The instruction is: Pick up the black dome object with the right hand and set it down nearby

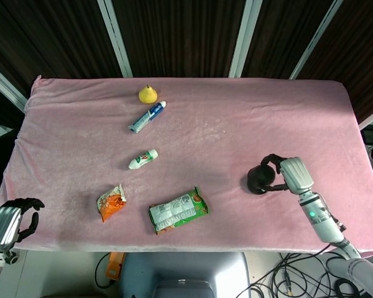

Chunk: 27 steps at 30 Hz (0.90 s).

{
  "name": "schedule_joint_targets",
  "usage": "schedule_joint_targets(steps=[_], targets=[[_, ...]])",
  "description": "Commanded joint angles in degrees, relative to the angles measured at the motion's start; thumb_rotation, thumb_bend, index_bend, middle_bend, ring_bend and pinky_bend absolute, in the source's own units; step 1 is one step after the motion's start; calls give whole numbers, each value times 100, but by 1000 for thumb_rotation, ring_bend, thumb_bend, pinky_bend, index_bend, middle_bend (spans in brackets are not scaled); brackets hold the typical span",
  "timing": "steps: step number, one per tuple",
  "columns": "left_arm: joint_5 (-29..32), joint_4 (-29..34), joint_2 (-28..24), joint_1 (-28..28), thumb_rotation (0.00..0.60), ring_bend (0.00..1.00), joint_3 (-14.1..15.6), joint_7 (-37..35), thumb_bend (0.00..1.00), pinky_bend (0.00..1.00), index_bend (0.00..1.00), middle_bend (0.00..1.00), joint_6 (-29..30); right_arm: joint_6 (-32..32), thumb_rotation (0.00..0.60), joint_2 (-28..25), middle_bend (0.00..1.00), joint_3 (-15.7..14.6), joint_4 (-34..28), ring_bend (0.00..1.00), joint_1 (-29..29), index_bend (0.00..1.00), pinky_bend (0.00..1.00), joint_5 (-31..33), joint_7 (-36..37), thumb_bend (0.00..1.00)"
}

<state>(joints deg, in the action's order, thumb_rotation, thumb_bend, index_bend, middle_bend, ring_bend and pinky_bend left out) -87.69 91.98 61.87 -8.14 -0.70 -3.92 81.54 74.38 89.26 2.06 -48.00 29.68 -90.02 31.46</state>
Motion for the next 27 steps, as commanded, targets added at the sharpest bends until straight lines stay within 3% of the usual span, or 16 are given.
schedule_joint_targets(steps=[1, 4, 10, 12, 15, 20, 22, 24, 27], targets=[[-14, 8, 0, 1, 600, 419, 5, 7, 572, 465, 464, 495, 3, -195, 600, -459, 663, -91, -309, 706, -296, 776, 908, 229, -1237, 217], [-19, 11, 1, 2, 600, 420, 7, 18, 573, 465, 464, 495, 6, -334, 600, -491, 662, -75, -382, 694, -435, 760, 892, 426, -1606, 217], [-4, 15, 1, 4, 600, 419, 4, 29, 573, 465, 464, 495, 3, -524, 600, -298, 662, -73, 6, 657, -591, 736, 844, 579, -1431, 217], [-5, 21, -1, 4, 600, 420, 6, 30, 573, 465, 464, 495, -2, -555, 600, -243, 652, -82, 134, 629, -612, 722, 810, 572, -1340, 217], [-2, 17, 2, 0, 600, 419, 1, 37, 573, 465, 464, 495, -4, -620, 600, -206, 558, -129, 280, 510, -630, 661, 706, 514, -1173, 217], [-10, 19, 2, 8, 600, 419, 5, 32, 573, 465, 464, 495, 12, -722, 600, -315, 290, -227, 248, 203, -661, 460, 415, 412, -978, 217], [-16, 21, -1, 8, 600, 419, 10, 28, 572, 465, 464, 495, 9, -765, 600, -419, 168, -271, 135, 81, -681, 303, 280, 376, -957, 217], [-21, 23, -2, 12, 600, 419, 13, 33, 572, 465, 464, 496, 14, -743, 600, -529, 85, -303, -16, 18, -707, 185, 195, 333, -929, 216], [-14, 20, 2, 6, 600, 419, 7, 40, 572, 465, 464, 496, 7, -556, 600, -732, 15, -333, -305, 0, -775, 51, 129, 233, -882, 216]])
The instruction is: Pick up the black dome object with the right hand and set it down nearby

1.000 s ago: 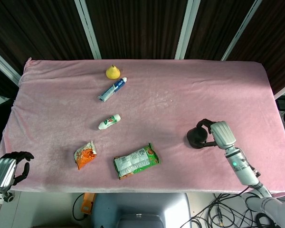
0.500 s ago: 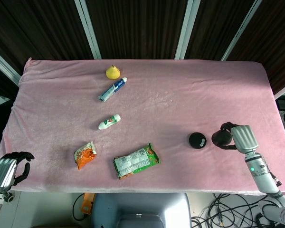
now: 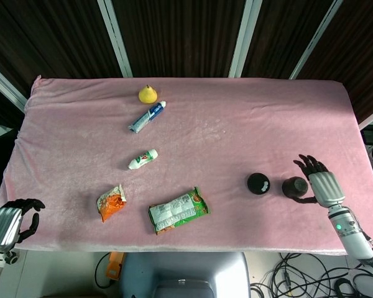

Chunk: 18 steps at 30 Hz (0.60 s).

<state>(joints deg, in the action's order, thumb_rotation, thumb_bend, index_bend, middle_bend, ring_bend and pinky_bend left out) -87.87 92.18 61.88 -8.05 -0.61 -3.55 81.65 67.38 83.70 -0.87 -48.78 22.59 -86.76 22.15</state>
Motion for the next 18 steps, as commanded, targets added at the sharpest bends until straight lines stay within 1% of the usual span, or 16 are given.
schedule_joint_targets(steps=[1, 3, 6, 7, 9, 11, 13, 15, 18], targets=[[9, 0, 0, -3, 600, 419, -2, 8, 572, 465, 464, 495, -10, 224, 600, -256, 6, -43, -348, 0, -93, 24, 117, -123, 53, 216], [8, 5, 3, 2, 600, 419, -1, 19, 572, 465, 464, 495, -1, 530, 600, -386, 0, -16, -575, 0, -168, 0, 105, -208, 133, 217], [1, -2, 15, 2, 600, 419, -8, 31, 572, 465, 464, 495, 15, 1177, 600, -541, 0, 112, -966, 0, -359, 0, 102, -278, 341, 216], [-4, -5, 20, 1, 600, 420, -5, 44, 572, 465, 464, 495, 13, 1395, 600, -629, 0, 135, -1125, 0, -452, 0, 101, -301, 305, 216], [-9, 2, 21, 9, 600, 420, 5, 58, 572, 465, 464, 495, 18, 1602, 600, -811, 0, 151, -1449, 0, -623, 0, 102, -247, -27, 216], [-19, 4, 21, 10, 600, 419, 3, 63, 572, 465, 464, 495, 29, 1888, 600, -977, 0, 219, -1976, 0, -867, 0, 108, -93, -541, 216], [-32, 0, 24, 8, 600, 419, 1, 65, 572, 465, 464, 495, 39, 2105, 600, -1141, 0, 210, -2534, 0, -1108, 0, 116, 11, -879, 217], [-51, 0, 33, 12, 600, 419, 5, 85, 572, 464, 464, 495, 55, 2233, 600, -1311, 0, 148, -2999, 0, -1304, 0, 119, 44, -923, 217], [-66, -15, 51, 9, 600, 419, 1, 124, 572, 464, 464, 487, 69, 2221, 600, -1496, 0, 52, -3383, 0, -1479, 0, 121, 102, -912, 216]])
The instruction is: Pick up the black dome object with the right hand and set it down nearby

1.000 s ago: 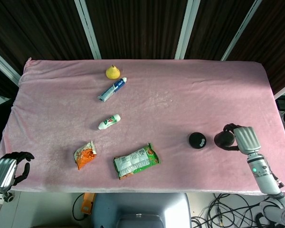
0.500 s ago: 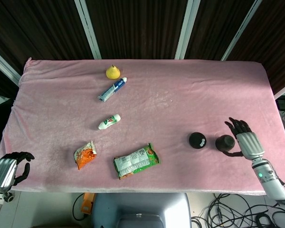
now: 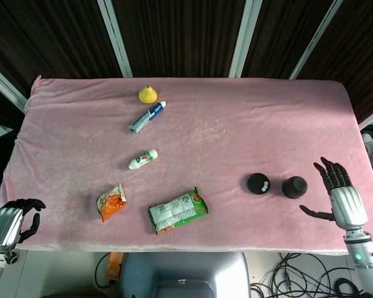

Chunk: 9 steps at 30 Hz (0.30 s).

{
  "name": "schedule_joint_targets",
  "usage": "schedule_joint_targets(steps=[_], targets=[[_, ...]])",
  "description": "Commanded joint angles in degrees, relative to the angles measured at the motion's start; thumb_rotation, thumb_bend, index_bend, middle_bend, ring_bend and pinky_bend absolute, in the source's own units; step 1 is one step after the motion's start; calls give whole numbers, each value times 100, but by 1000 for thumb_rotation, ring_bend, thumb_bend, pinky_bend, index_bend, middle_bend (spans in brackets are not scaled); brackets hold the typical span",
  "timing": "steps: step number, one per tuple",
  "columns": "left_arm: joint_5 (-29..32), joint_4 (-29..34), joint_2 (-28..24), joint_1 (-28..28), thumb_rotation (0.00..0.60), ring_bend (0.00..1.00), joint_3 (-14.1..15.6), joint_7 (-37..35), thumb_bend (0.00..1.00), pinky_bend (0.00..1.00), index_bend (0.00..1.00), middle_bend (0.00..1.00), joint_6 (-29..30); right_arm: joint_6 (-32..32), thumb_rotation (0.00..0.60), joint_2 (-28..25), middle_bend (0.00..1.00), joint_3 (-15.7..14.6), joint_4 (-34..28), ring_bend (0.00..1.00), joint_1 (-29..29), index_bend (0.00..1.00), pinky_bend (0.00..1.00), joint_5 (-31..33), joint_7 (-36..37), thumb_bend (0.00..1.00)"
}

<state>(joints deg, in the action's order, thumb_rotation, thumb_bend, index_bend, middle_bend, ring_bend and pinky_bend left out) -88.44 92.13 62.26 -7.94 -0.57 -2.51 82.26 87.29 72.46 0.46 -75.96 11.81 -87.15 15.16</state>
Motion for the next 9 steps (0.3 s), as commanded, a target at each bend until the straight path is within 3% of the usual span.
schedule_joint_targets(steps=[1, 9], targets=[[-12, -15, 23, -2, 600, 419, -9, 39, 572, 464, 464, 484, 21, 218, 600, -413, 0, -98, -755, 0, -456, 0, 125, 174, -229, 216], [-86, -77, 120, 38, 600, 380, -34, 145, 572, 463, 460, 438, 189, 199, 600, -413, 0, -59, -782, 0, -585, 0, 130, 123, -186, 216]])
